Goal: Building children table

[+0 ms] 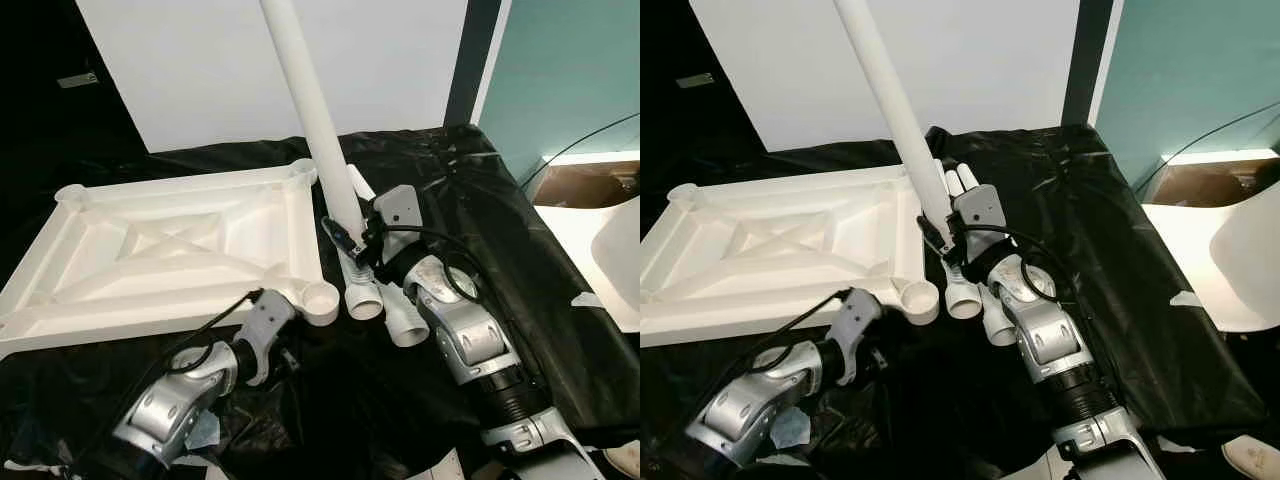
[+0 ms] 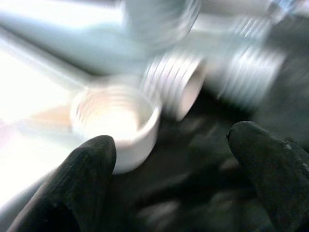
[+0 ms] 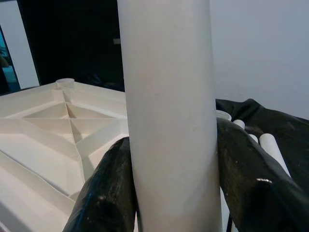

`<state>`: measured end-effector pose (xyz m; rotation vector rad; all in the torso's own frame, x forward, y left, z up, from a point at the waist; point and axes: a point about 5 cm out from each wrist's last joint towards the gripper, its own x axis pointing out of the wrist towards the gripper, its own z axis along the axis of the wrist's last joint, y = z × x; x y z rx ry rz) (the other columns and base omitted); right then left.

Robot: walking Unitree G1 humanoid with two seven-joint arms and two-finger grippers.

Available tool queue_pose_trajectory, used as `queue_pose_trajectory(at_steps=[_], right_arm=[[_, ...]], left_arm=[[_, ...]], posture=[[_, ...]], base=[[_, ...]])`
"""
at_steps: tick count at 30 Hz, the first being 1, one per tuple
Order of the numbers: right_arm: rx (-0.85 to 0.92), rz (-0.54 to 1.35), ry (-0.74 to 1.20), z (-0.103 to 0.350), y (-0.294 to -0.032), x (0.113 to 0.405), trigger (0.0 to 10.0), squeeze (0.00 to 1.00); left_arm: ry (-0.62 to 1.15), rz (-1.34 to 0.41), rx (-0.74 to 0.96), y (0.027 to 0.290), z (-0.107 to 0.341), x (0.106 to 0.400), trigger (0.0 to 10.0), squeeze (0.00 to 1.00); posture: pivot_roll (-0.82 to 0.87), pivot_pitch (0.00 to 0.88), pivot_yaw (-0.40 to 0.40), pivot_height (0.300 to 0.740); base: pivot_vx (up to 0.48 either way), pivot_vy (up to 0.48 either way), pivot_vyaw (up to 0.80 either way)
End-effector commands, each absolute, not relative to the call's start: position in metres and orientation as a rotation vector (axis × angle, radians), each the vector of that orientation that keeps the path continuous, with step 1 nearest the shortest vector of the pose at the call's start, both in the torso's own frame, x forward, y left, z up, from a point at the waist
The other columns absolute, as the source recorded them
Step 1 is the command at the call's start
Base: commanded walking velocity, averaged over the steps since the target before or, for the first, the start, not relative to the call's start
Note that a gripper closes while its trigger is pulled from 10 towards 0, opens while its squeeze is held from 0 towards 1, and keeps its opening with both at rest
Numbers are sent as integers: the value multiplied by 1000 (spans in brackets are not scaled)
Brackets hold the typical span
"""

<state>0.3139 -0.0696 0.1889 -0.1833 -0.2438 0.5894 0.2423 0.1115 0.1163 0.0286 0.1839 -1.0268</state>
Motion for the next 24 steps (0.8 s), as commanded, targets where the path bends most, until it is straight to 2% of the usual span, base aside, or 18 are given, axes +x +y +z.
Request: queue_pose_trajectory(at_steps=[1, 4, 8, 12, 13, 15, 24], right_arm=[[-182, 602, -251, 190, -68, 312, 10000, 0], [-180, 628, -238, 186, -64, 313, 10000, 0], [-181, 691, -226, 181, -56, 312, 10000, 0], [-180, 791, -207, 175, -45, 308, 10000, 0], [-185, 847, -201, 171, -38, 305, 10000, 0], [-192, 881, -202, 170, -35, 303, 10000, 0], [-167, 895, -213, 168, -32, 306, 10000, 0]], left_arm=[[118, -1180, 4, 111, 131, 234, 10000, 35], [95, -1195, 2, 113, 134, 228, 10000, 35], [77, -1120, 13, 118, 134, 234, 10000, 35], [104, -994, 82, 125, 127, 247, 10000, 35], [155, -912, 151, 131, 118, 255, 10000, 39], [173, -879, 171, 133, 113, 257, 10000, 43], [114, -844, 57, 130, 120, 256, 10000, 39]], posture=[[61, 0, 67, 740], [76, 0, 56, 740], [86, 0, 52, 740], [97, 0, 46, 740], [102, 0, 43, 740], [107, 0, 40, 740], [107, 0, 31, 740]], base=[[0, 0, 0], [0, 0, 0], [0, 0, 0], [0, 0, 0], [0, 0, 0], [0, 0, 0], [0, 0, 0]])
